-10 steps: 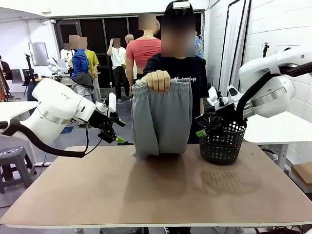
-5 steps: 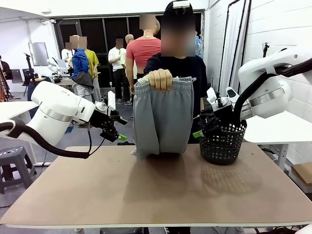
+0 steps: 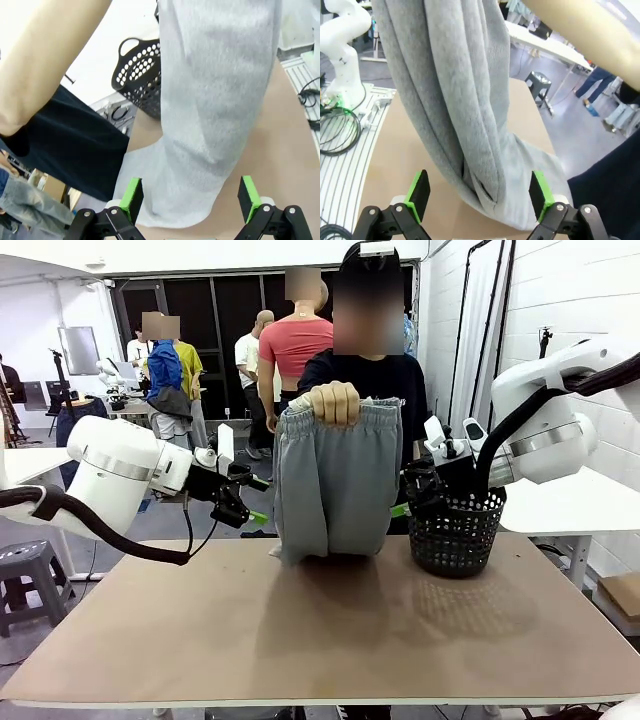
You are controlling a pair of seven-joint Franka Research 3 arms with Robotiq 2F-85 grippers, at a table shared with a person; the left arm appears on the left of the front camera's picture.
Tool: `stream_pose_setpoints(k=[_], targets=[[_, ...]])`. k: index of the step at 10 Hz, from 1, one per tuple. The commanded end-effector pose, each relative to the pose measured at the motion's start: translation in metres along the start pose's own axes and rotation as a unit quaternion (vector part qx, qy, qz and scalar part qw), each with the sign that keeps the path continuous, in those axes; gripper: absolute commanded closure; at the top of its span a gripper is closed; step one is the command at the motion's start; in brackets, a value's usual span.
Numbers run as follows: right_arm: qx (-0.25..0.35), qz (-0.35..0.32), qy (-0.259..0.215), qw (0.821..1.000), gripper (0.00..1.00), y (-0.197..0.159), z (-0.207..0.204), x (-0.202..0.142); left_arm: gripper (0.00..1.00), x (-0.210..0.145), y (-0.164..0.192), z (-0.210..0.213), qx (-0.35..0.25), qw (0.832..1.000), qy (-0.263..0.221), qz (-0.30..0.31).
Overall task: Fold the training pants.
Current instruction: Grab both ends of the Training pants handed by a person.
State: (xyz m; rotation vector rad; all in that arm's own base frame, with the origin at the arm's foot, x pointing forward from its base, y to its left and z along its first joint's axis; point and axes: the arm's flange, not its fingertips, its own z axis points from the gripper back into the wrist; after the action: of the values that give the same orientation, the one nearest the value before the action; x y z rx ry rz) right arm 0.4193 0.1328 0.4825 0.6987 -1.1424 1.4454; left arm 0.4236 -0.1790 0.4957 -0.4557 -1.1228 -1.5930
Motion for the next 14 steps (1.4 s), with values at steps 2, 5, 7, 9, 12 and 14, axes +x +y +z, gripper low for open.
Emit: stream_pose_setpoints(k=[2, 5, 7, 9, 12, 14], targets=[[-0.009, 0.014, -0.038, 0.999, 0.00, 0.003, -0.003, 0.003, 0.00, 0.000, -0.002, -0.009, -0.038, 0.997, -0.066, 0.031], [-0.004, 0.024, -0.053, 0.998, 0.00, 0.004, -0.007, 0.006, 0.00, 0.017, -0.012, -0.015, -0.037, 0.992, -0.103, 0.058], [0.003, 0.026, -0.064, 0.998, 0.00, 0.009, -0.006, 0.009, 0.00, 0.025, -0.016, -0.019, -0.016, 0.989, -0.132, 0.063], [0.018, 0.031, -0.082, 0.996, 0.00, 0.011, -0.008, 0.013, 0.00, 0.033, -0.017, -0.025, -0.004, 0.987, -0.151, 0.053], [0.021, 0.032, -0.097, 0.995, 0.00, 0.017, -0.009, 0.025, 0.00, 0.053, -0.025, -0.028, 0.000, 0.984, -0.171, 0.048], [0.032, 0.029, -0.077, 0.996, 0.00, 0.012, -0.008, 0.024, 0.00, 0.051, -0.020, -0.028, -0.013, 0.986, -0.155, 0.058]])
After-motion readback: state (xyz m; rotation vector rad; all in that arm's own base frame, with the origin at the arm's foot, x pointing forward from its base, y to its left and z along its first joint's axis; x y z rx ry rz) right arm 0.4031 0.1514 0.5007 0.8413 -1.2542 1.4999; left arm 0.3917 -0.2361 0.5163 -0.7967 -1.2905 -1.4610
